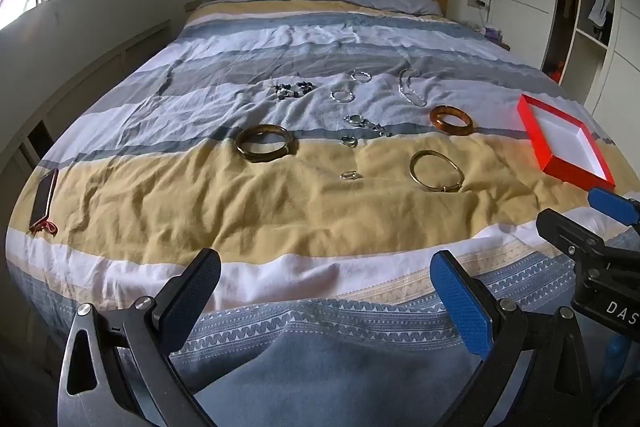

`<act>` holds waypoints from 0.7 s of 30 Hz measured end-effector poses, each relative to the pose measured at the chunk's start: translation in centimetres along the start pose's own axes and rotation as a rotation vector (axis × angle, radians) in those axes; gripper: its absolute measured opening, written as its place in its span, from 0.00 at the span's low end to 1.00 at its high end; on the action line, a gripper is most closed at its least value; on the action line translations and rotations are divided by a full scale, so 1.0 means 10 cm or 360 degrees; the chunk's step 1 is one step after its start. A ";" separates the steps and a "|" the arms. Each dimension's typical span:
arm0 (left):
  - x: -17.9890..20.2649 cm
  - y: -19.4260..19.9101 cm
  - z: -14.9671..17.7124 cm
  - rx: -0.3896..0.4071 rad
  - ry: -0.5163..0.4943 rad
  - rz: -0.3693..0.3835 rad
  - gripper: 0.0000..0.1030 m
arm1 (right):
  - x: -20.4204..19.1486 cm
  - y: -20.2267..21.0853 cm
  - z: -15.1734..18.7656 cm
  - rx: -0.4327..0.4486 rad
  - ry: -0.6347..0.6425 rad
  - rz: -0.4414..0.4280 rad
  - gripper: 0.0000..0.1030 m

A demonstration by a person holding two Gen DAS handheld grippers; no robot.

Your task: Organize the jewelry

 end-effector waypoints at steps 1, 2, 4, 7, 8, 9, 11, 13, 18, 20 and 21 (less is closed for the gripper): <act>0.00 0.00 0.00 -0.0006 0.0000 0.0004 0.99 | 0.00 0.00 0.00 0.0000 -0.0001 -0.0001 0.81; 0.00 0.00 0.00 -0.0006 -0.0001 0.0005 0.99 | 0.00 0.00 0.00 -0.0001 -0.0001 -0.0001 0.81; 0.01 0.00 0.00 -0.0006 -0.0004 0.0004 0.99 | 0.00 -0.01 0.00 -0.0001 -0.0002 0.0000 0.81; 0.00 -0.02 0.04 -0.0006 -0.0009 0.0003 0.99 | 0.00 -0.01 0.00 -0.0002 -0.0002 -0.0001 0.81; -0.01 -0.02 0.05 -0.0007 -0.0008 0.0004 0.99 | -0.01 -0.01 0.00 -0.0002 -0.0003 0.0000 0.81; 0.00 -0.03 0.06 -0.0008 -0.0005 0.0005 0.99 | 0.00 -0.01 0.00 -0.0004 -0.0004 -0.0003 0.81; 0.00 -0.04 0.07 -0.0011 -0.0009 0.0005 0.99 | 0.00 -0.02 0.01 -0.0004 -0.0006 -0.0002 0.81; 0.01 -0.07 0.02 -0.0032 -0.0001 0.0004 0.99 | 0.00 -0.02 0.01 -0.0002 -0.0005 -0.0005 0.81; 0.01 -0.07 0.02 -0.0034 -0.0002 0.0005 0.99 | 0.01 -0.02 0.01 -0.0004 -0.0008 -0.0009 0.81; 0.02 -0.08 0.02 -0.0035 -0.0004 0.0006 0.99 | 0.02 -0.02 0.01 -0.0004 -0.0008 -0.0009 0.81; 0.02 -0.08 0.02 -0.0032 -0.0003 0.0005 0.99 | 0.03 -0.02 0.01 -0.0005 -0.0009 -0.0009 0.81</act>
Point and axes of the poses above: each gripper's, at about its wrist camera, not at the fingertips, and y roughly against the way its jaws point, x to its right, z to its underside, the point moved 5 cm from there along -y, roughly the way its jaws point, and after that the axes turned 10 degrees about -x, right-handed, at the moved point
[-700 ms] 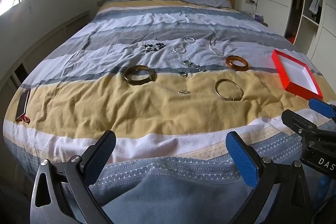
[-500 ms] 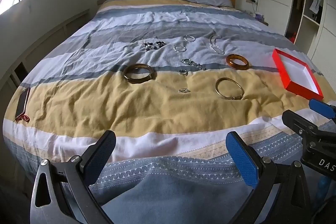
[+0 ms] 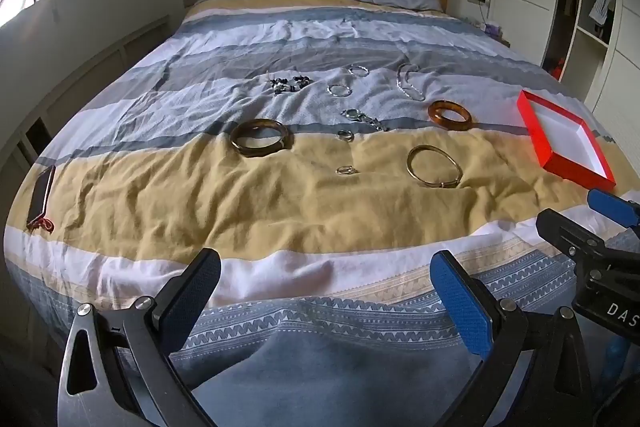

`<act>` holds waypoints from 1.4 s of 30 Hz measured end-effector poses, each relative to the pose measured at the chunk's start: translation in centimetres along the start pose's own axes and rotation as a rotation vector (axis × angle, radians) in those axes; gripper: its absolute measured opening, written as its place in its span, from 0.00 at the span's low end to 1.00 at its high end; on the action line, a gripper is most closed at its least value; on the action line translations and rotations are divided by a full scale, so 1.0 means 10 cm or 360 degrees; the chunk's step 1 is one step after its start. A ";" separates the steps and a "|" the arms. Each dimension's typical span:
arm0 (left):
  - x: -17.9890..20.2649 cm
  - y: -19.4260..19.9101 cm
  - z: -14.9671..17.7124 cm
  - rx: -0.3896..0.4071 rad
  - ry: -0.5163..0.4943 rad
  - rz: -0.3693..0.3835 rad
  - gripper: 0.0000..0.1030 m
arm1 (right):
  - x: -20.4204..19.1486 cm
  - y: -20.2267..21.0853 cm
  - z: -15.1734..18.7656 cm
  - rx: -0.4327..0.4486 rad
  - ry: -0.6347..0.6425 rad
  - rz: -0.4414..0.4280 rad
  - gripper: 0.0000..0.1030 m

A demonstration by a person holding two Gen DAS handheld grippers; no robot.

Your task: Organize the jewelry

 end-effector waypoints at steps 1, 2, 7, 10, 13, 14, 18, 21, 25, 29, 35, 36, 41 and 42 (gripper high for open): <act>0.00 0.00 0.00 0.0005 0.0001 0.0000 0.99 | 0.01 0.00 0.00 0.0000 -0.0001 0.0001 0.81; 0.00 0.00 0.00 0.0008 0.0001 -0.0002 0.99 | 0.01 0.01 0.00 0.0000 -0.0001 0.0003 0.81; 0.03 0.03 -0.03 0.0036 0.0006 0.0000 0.99 | 0.06 -0.02 0.01 -0.0007 -0.0006 0.0026 0.81; 0.04 0.04 -0.04 0.0042 0.0006 -0.0003 0.99 | 0.05 -0.02 0.00 -0.0009 -0.0014 0.0033 0.81; 0.05 0.04 -0.04 0.0037 0.0005 -0.0002 0.99 | 0.09 -0.02 0.01 -0.0015 -0.0023 0.0039 0.81; 0.06 0.05 -0.04 0.0035 0.0004 -0.0002 0.99 | 0.12 -0.02 0.01 -0.0017 -0.0030 0.0034 0.81; 0.07 0.03 -0.05 0.0025 0.0000 -0.0004 0.99 | 0.12 -0.02 0.02 -0.0015 -0.0030 0.0027 0.81; 0.09 0.02 -0.06 0.0014 0.0001 -0.0005 0.99 | 0.13 -0.02 0.02 -0.0017 -0.0028 0.0028 0.81; 0.10 0.00 -0.07 -0.0011 -0.0007 0.0000 0.99 | 0.15 -0.02 0.02 -0.0009 -0.0048 -0.0003 0.81; 0.14 -0.01 -0.07 -0.0034 -0.0025 0.0023 0.99 | 0.21 -0.01 0.03 0.0001 -0.0063 -0.0031 0.81; 0.20 -0.02 -0.07 -0.0069 -0.0033 0.0074 0.99 | 0.22 -0.02 0.03 -0.0001 -0.0067 -0.0043 0.81; 0.19 -0.02 -0.07 -0.0075 -0.0027 0.0076 0.99 | 0.23 -0.02 0.04 0.0000 -0.0067 -0.0046 0.81; 0.13 -0.04 -0.08 -0.0086 0.0021 0.0051 0.99 | 0.26 -0.05 0.01 -0.0019 -0.0063 -0.0094 0.81; 0.13 -0.05 -0.08 -0.0094 0.0028 0.0045 0.99 | 0.26 -0.06 0.01 -0.0027 -0.0062 -0.0099 0.81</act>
Point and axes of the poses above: each gripper's, at about its wrist camera, not at the fingertips, and y roughly against the way its jaws point, x to its right, z to its underside, the point moved 5 cm from there along -y, roughly the way its jaws point, and after that the axes turned 10 degrees about -x, right-handed, at the moved point
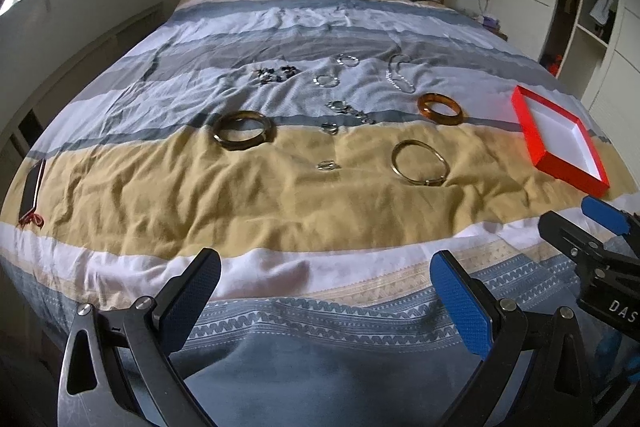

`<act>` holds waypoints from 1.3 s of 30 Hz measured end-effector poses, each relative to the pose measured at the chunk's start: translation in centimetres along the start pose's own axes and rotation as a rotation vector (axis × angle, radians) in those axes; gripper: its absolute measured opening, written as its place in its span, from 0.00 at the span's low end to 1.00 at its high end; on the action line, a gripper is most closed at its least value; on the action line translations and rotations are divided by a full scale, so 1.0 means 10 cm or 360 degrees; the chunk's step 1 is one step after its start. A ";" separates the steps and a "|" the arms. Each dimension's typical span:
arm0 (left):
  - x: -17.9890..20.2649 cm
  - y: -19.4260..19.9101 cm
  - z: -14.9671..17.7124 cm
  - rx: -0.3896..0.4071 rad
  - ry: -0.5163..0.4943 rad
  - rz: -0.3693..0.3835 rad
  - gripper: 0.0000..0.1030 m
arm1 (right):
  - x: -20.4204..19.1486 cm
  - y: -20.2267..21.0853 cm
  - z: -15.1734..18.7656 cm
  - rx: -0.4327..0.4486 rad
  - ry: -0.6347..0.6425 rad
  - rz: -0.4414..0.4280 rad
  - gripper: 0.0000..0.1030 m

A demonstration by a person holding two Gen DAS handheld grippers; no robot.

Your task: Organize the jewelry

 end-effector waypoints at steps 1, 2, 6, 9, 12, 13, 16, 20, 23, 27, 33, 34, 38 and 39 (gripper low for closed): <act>-0.02 -0.02 0.00 -0.0014 0.0011 -0.0008 0.99 | 0.01 -0.01 -0.01 -0.0005 0.0000 -0.0008 0.81; -0.04 -0.04 0.00 -0.0029 0.0022 -0.0019 0.99 | 0.00 -0.01 -0.01 -0.0005 0.0002 -0.0012 0.81; -0.12 -0.04 0.00 0.0005 0.0060 -0.0099 0.99 | 0.03 -0.04 -0.06 -0.0007 0.0022 -0.0033 0.81; -0.19 -0.05 -0.02 0.0010 0.0080 -0.0104 0.99 | 0.05 -0.05 -0.10 -0.0002 0.0038 -0.0047 0.81; -0.21 -0.09 -0.04 -0.0015 0.0077 -0.0098 0.99 | 0.03 -0.06 -0.15 -0.0001 0.0062 -0.0071 0.81; -0.21 -0.11 -0.04 -0.0038 0.0070 -0.0092 0.99 | 0.02 -0.08 -0.16 -0.0007 0.0071 -0.0085 0.81; -0.23 -0.19 -0.03 -0.0098 0.0077 -0.0062 0.99 | -0.02 -0.13 -0.18 -0.0035 0.0100 -0.0120 0.81; -0.28 -0.23 -0.01 -0.0117 0.0098 -0.0048 0.99 | -0.05 -0.19 -0.20 -0.0061 0.0131 -0.0150 0.81; -0.33 -0.26 -0.02 -0.0121 0.0116 -0.0051 0.99 | -0.09 -0.24 -0.22 -0.0078 0.0153 -0.0167 0.81; -0.40 -0.29 -0.05 -0.0122 0.0135 -0.0048 0.99 | -0.13 -0.32 -0.25 -0.0104 0.0176 -0.0191 0.81; -0.51 -0.31 -0.13 -0.0095 0.0181 -0.0038 0.98 | -0.20 -0.42 -0.32 -0.0129 0.0214 -0.0224 0.81; -0.53 -0.33 -0.14 -0.0100 0.0190 -0.0028 0.97 | -0.21 -0.45 -0.34 -0.0132 0.0220 -0.0231 0.81; -0.62 -0.41 -0.19 -0.0127 0.0216 -0.0013 0.90 | -0.25 -0.53 -0.40 -0.0147 0.0235 -0.0251 0.80; -0.63 -0.43 -0.19 -0.0134 0.0223 -0.0008 0.88 | -0.25 -0.56 -0.41 -0.0150 0.0238 -0.0256 0.80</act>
Point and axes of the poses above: each gripper's, at about its wrist camera, not at the fingertips, and y roughly against the way its jaws point, x to its right, z to its underside, the point moved 5 cm from there along -y, roughly the way its jaws point, and after that the axes turned 10 degrees about -x, right-handed, at the moved point
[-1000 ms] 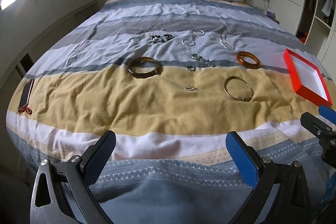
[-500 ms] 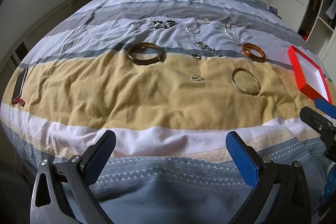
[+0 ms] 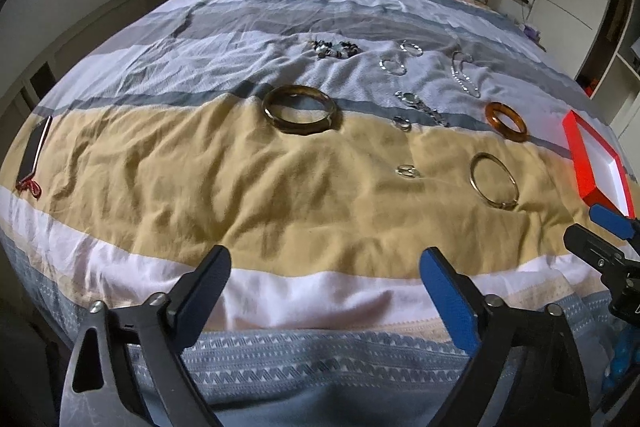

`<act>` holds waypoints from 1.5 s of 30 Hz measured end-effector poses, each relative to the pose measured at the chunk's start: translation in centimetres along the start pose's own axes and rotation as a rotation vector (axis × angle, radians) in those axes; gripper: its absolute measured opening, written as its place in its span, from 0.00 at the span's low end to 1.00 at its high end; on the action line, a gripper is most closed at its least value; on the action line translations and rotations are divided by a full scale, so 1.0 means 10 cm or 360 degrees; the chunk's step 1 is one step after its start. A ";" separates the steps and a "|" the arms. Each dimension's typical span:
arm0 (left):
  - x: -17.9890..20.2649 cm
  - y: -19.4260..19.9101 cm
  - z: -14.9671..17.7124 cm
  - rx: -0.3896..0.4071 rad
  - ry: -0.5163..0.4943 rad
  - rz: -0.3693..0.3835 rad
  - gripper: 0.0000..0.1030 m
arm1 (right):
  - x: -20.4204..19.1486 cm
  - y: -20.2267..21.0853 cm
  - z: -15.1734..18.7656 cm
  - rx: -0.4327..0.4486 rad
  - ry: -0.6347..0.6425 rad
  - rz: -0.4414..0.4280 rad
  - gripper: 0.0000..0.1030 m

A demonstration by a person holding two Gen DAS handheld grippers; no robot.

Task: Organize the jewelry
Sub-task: 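Grasp the small silver ring with the left tool while the right tool grasps the silver bangle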

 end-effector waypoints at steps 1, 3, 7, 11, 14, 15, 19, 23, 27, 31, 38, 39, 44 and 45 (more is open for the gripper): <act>-0.02 -0.03 -0.01 -0.0013 0.0009 0.0008 0.86 | 0.00 -0.03 -0.02 -0.0006 0.0004 -0.0008 0.80; -0.03 -0.07 -0.02 -0.0031 0.0017 0.0025 0.81 | -0.01 -0.07 -0.05 -0.0014 0.0008 -0.0021 0.80; 0.02 -0.13 -0.09 -0.0055 0.0002 0.0101 0.69 | -0.01 -0.18 -0.12 -0.0029 0.0019 -0.0053 0.80; 0.17 -0.18 -0.21 -0.0042 -0.0057 0.0176 0.67 | 0.01 -0.30 -0.23 -0.0043 0.0019 -0.0091 0.80; 0.29 -0.26 -0.31 -0.0050 -0.0102 0.0228 0.58 | 0.03 -0.40 -0.31 -0.0059 0.0030 -0.0108 0.80; 0.31 -0.29 -0.34 -0.0056 -0.0113 0.0235 0.56 | 0.04 -0.43 -0.33 -0.0065 0.0036 -0.0114 0.80; 0.41 -0.45 -0.46 -0.0083 -0.0167 0.0257 0.47 | 0.06 -0.58 -0.37 -0.0096 0.0065 -0.0129 0.80; 0.47 -0.56 -0.55 -0.0104 -0.0210 0.0302 0.43 | 0.07 -0.70 -0.38 -0.0126 0.0089 -0.0163 0.80; 0.54 -0.71 -0.63 -0.0142 -0.0250 0.0344 0.38 | 0.07 -0.82 -0.38 -0.0154 0.0118 -0.0193 0.80; 0.60 -0.86 -0.65 -0.0194 -0.0277 0.0372 0.34 | 0.07 -0.93 -0.38 -0.0179 0.0143 -0.0197 0.80; 0.59 -0.97 -0.67 -0.0210 -0.0283 0.0386 0.26 | 0.10 -1.08 -0.42 -0.0189 0.0145 -0.0180 0.78; 0.60 -0.98 -0.68 -0.0210 -0.0284 0.0383 0.24 | 0.10 -1.09 -0.42 -0.0191 0.0148 -0.0179 0.77; 0.62 -0.97 -0.67 -0.0198 -0.0301 0.0363 0.19 | 0.14 -1.10 -0.41 -0.0195 0.0124 -0.0213 0.65; 0.62 -0.95 -0.66 -0.0194 -0.0304 0.0360 0.19 | 0.15 -1.08 -0.41 -0.0190 0.0117 -0.0218 0.65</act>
Point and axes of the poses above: each gripper's, at about its wrist camera, not at the fingertips, and y roughly against the way its jaws point, x to its right, z to its underside, the point moved 5 cm from there along -y, roughly the way its jaws point, and after that the axes turned 10 degrees about -x, right-handed, at the moved point
